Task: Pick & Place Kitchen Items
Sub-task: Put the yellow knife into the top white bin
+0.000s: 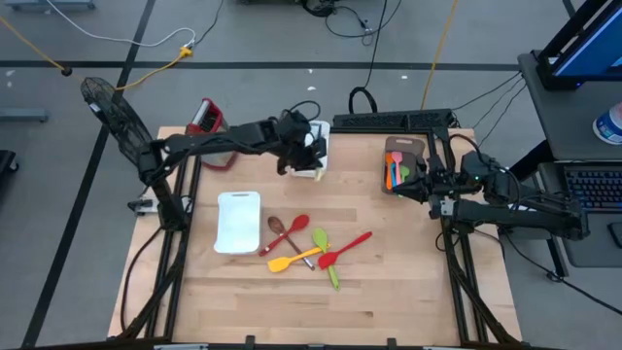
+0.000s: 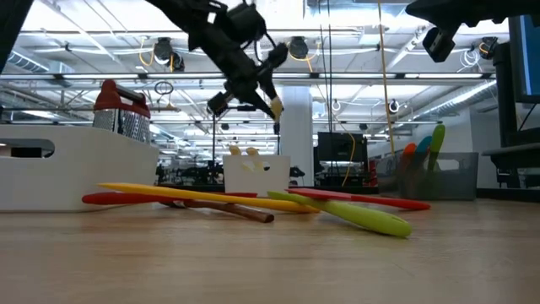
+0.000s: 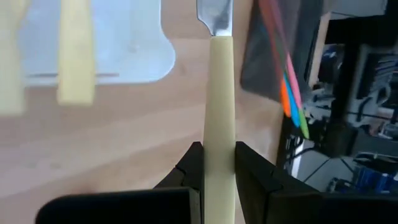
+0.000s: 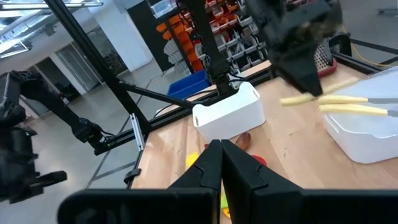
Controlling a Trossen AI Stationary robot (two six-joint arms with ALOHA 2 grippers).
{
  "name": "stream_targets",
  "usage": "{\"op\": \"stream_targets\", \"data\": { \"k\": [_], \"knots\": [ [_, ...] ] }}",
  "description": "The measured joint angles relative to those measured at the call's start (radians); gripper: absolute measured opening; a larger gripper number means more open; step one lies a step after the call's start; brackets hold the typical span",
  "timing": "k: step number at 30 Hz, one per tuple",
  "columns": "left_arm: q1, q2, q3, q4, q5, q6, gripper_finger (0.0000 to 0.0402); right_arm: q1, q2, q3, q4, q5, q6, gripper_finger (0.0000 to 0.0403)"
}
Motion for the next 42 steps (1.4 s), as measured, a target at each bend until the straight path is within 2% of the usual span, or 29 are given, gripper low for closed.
{"op": "stream_targets", "data": {
  "k": [4, 8, 25, 30, 37, 42],
  "knots": [
    [0.023, 0.054, 0.001, 0.004, 0.069, -0.022, 0.0047, 0.000, 0.000, 0.000, -0.008, 0.000, 0.000, 0.0000],
    [0.045, 0.095, 0.000, 0.033, 0.096, -0.054, 0.0047, 0.000, 0.000, 0.000, -0.011, 0.000, 0.000, 0.0000],
    [0.116, 0.112, 0.000, -0.007, 0.202, -0.206, 0.0047, 0.001, 0.000, 0.000, -0.009, 0.000, 0.000, 0.0000],
    [0.135, 0.122, 0.000, 0.001, 0.208, -0.210, 0.0047, 0.000, 0.000, 0.000, -0.009, 0.000, 0.000, 0.0000],
    [0.153, 0.129, 0.001, 0.005, 0.162, -0.206, 0.0048, 0.001, 0.000, 0.000, -0.009, 0.000, 0.024, 0.0000],
    [0.156, 0.128, 0.001, 0.004, 0.149, -0.207, 0.0094, 0.001, 0.000, 0.000, -0.009, 0.000, 0.026, 0.0000]
  ]
}}
